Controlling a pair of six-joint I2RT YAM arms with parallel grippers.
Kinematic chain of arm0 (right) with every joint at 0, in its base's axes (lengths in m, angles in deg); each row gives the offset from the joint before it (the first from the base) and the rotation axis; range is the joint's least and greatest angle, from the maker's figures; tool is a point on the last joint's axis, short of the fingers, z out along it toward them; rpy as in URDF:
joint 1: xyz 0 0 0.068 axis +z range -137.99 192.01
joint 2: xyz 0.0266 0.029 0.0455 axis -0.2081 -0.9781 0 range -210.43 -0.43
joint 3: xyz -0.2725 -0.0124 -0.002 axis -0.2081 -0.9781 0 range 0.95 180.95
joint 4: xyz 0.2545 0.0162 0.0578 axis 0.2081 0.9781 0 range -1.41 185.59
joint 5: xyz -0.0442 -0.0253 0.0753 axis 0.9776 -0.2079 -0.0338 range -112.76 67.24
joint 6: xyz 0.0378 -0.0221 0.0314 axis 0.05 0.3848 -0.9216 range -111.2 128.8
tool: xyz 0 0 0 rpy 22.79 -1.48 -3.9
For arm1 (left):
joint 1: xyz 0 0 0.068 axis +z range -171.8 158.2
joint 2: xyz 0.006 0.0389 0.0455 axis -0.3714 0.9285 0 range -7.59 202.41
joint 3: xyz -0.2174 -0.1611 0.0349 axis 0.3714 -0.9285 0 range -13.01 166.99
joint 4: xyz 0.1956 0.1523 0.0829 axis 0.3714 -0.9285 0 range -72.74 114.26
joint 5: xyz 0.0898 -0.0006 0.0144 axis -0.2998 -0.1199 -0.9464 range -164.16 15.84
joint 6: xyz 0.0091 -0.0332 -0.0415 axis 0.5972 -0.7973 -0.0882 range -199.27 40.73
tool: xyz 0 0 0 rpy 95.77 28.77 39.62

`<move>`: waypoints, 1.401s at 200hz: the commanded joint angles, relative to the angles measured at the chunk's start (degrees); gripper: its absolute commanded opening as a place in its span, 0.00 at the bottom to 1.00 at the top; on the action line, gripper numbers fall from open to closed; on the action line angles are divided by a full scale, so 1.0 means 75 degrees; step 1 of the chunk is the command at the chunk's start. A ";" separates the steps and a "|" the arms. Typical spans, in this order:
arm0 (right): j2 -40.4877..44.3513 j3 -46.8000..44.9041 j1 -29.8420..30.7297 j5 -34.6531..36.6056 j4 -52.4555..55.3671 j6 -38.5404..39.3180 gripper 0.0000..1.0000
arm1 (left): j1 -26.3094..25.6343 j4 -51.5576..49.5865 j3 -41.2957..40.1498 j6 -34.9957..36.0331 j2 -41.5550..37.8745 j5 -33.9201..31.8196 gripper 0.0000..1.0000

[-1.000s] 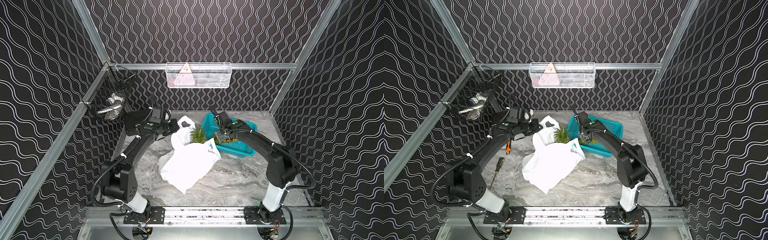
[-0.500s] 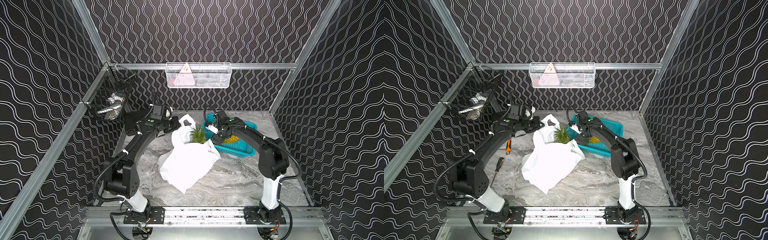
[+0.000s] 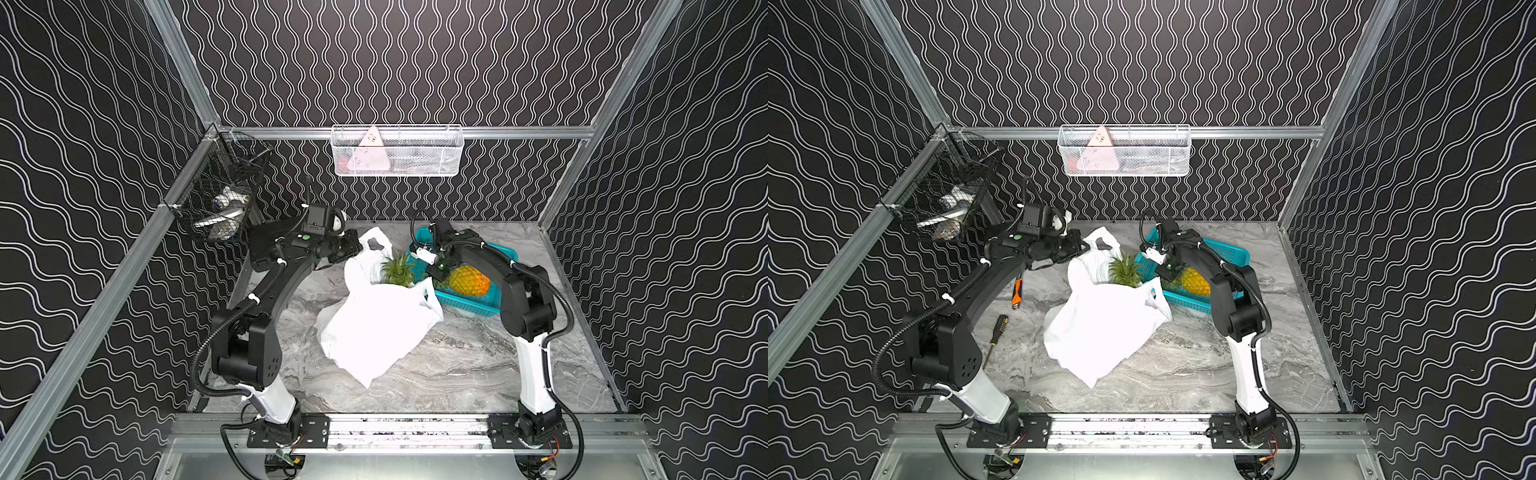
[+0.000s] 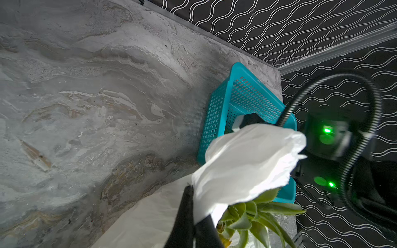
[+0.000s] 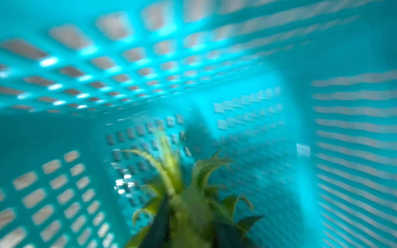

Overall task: Place the pineapple into a plastic bag & tie a knot
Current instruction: Pick up the pineapple from the basket, then place the pineapple in the plastic bag.

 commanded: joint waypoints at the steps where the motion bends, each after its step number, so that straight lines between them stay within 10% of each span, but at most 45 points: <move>1: 0.0652 -0.0008 0.0016 0.0638 -0.1894 -0.0500 0.00 | -0.0008 -0.0295 0.0230 0.0310 0.0103 -0.0089 0.03; 38: 0.1790 0.0383 0.0022 0.2493 -0.3554 -0.1997 0.00 | -0.0030 -0.0762 0.0646 0.0658 0.0218 -0.0058 0.06; 101: 0.4553 -0.0742 0.0510 0.0945 -0.4535 -0.5835 0.00 | -0.0113 -0.0635 0.0852 0.0399 0.0207 0.0133 0.01; 198: 0.5188 -0.1611 0.1828 -0.0135 -0.5478 -0.9036 0.00 | -0.0465 -0.0538 0.1114 0.0130 0.0453 -0.0075 0.00; 280: 0.5312 -0.3405 0.2799 0.0789 -0.7044 -1.0944 0.00 | -0.0465 -0.0368 0.1293 0.0009 0.0585 0.0011 0.00</move>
